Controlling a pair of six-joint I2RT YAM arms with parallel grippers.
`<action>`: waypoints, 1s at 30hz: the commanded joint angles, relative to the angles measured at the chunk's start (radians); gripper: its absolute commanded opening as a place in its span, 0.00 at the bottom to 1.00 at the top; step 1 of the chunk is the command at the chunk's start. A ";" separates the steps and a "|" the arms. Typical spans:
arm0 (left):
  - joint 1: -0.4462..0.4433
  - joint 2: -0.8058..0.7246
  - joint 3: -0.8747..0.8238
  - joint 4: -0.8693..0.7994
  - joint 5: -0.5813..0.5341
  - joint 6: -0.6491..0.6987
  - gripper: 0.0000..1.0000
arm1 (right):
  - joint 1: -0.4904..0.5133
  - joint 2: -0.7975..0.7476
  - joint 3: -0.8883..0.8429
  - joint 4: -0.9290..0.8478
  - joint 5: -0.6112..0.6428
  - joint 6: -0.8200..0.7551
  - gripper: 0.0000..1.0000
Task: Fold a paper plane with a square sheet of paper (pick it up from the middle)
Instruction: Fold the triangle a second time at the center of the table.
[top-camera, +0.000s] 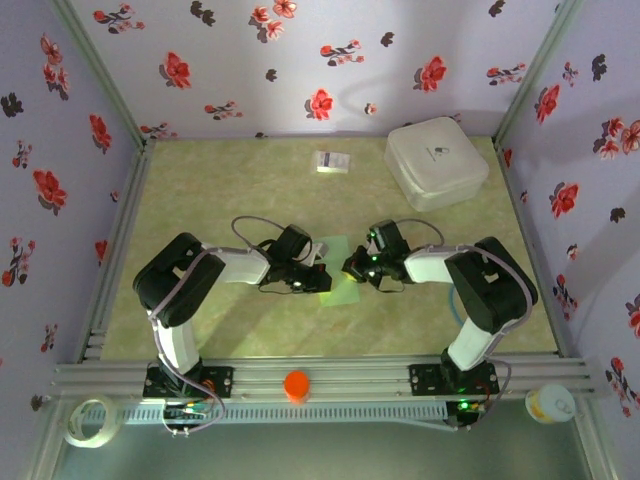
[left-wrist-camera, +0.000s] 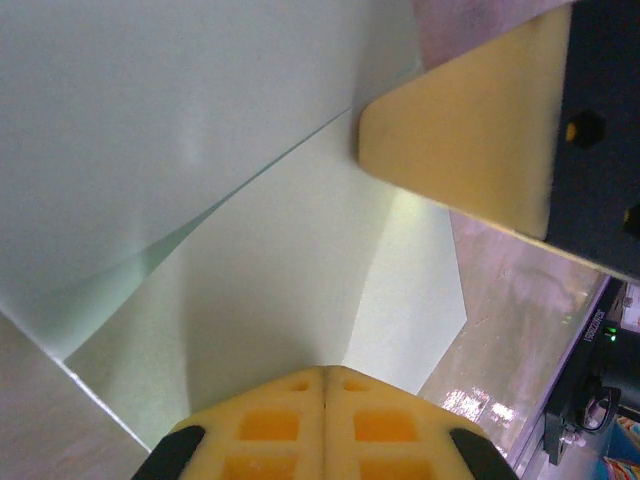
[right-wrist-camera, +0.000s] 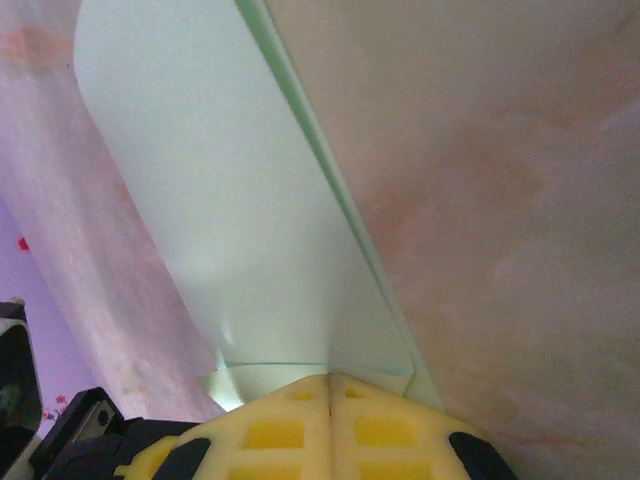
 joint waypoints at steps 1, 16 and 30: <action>-0.004 0.068 -0.049 -0.133 -0.052 0.009 0.00 | -0.051 -0.016 0.006 -0.117 0.131 -0.036 0.00; -0.004 0.044 -0.038 -0.133 -0.053 0.014 0.00 | 0.004 -0.121 0.053 -0.126 0.070 -0.058 0.01; -0.004 -0.030 0.022 -0.133 -0.036 0.004 0.02 | 0.045 0.001 -0.020 -0.079 0.121 -0.006 0.00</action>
